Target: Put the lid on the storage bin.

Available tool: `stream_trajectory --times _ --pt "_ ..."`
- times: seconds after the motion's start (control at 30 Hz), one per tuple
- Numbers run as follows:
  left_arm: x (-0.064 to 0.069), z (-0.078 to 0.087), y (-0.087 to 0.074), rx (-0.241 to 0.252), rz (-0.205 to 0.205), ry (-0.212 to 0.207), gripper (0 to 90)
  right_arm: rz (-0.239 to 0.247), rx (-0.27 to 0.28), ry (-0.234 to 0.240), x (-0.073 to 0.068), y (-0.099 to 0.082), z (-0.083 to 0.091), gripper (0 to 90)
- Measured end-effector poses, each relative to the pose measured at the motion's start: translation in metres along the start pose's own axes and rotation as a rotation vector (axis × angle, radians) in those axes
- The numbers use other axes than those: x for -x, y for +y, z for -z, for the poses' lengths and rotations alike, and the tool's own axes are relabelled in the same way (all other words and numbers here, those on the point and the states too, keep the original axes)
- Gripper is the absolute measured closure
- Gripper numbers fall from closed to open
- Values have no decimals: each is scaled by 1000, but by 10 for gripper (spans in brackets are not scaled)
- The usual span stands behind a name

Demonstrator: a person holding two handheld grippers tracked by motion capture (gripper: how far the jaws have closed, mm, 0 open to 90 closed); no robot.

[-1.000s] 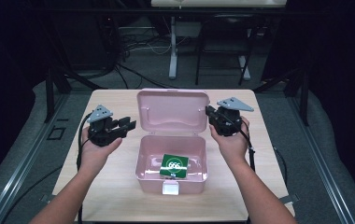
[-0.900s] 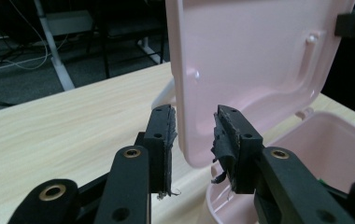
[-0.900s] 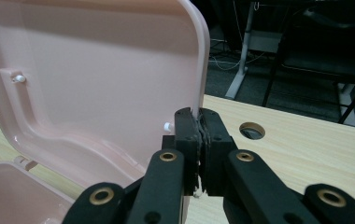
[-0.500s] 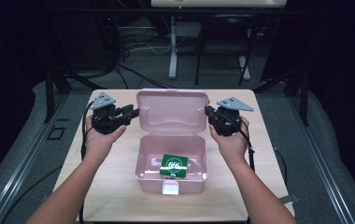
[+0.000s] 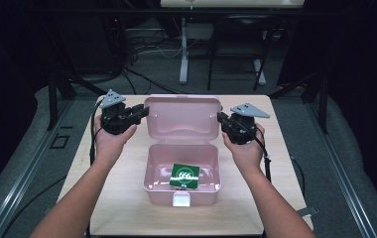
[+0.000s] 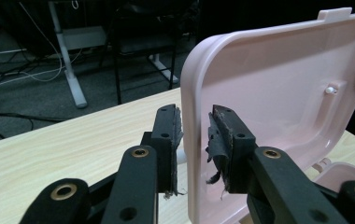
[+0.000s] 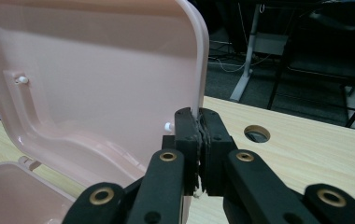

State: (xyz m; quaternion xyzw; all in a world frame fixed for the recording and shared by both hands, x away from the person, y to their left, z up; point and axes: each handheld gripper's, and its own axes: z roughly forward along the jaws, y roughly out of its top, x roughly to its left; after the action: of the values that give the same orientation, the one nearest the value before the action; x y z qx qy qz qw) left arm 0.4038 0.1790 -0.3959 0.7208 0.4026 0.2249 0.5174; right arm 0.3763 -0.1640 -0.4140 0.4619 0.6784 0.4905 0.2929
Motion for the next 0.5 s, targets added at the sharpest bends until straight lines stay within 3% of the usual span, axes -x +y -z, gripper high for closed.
stream_trajectory --times 0.5 --pt "3 -5 0 0 5 12 800 -16 0 24 2 0 0 865"
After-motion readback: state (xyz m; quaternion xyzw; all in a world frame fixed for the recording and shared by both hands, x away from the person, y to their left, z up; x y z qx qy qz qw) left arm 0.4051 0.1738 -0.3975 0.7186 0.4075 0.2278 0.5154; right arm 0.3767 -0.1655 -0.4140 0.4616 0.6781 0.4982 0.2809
